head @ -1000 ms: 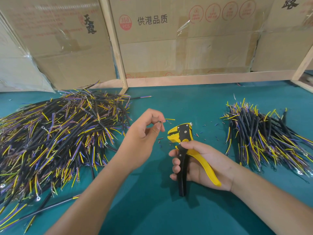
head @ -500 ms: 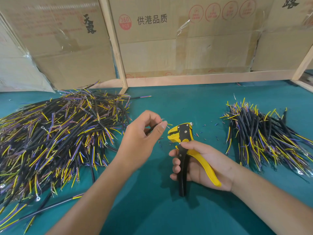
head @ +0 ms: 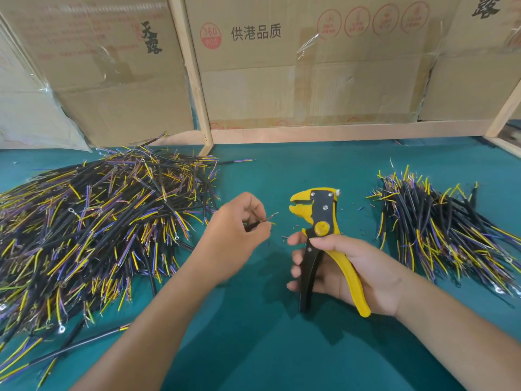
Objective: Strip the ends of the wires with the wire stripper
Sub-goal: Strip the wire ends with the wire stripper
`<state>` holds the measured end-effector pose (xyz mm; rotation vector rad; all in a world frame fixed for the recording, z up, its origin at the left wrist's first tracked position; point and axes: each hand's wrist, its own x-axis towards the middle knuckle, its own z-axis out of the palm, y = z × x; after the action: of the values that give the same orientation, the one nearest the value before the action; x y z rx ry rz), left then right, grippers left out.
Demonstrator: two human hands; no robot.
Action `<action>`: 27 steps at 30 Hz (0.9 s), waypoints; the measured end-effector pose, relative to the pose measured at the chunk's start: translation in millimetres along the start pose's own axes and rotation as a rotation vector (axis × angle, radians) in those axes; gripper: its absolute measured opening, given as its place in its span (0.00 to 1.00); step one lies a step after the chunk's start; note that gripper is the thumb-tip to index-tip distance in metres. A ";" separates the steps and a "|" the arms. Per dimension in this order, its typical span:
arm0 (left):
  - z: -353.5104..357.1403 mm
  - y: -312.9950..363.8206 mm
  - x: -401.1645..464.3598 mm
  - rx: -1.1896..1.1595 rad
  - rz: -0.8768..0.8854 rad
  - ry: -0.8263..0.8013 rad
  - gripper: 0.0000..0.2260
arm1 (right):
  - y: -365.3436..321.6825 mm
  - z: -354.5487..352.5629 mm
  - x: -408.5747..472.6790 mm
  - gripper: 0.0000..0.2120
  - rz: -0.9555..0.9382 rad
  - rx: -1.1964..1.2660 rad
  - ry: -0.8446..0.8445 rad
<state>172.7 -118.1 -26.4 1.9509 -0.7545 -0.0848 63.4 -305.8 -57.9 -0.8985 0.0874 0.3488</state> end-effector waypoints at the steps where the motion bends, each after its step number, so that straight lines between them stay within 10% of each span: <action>1: -0.8 -0.6 -0.1 0.005 0.010 0.004 0.09 | -2.0 0.2 -2.9 0.17 -0.006 -0.007 -0.007; 27: 0.3 14.3 -5.9 0.308 0.319 0.147 0.04 | -5.0 10.9 -13.8 0.09 0.048 -0.241 -0.129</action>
<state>161.1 -119.5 -16.3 2.0679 -1.0154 0.3845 51.3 -303.7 -44.3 -1.1104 -0.0539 0.4678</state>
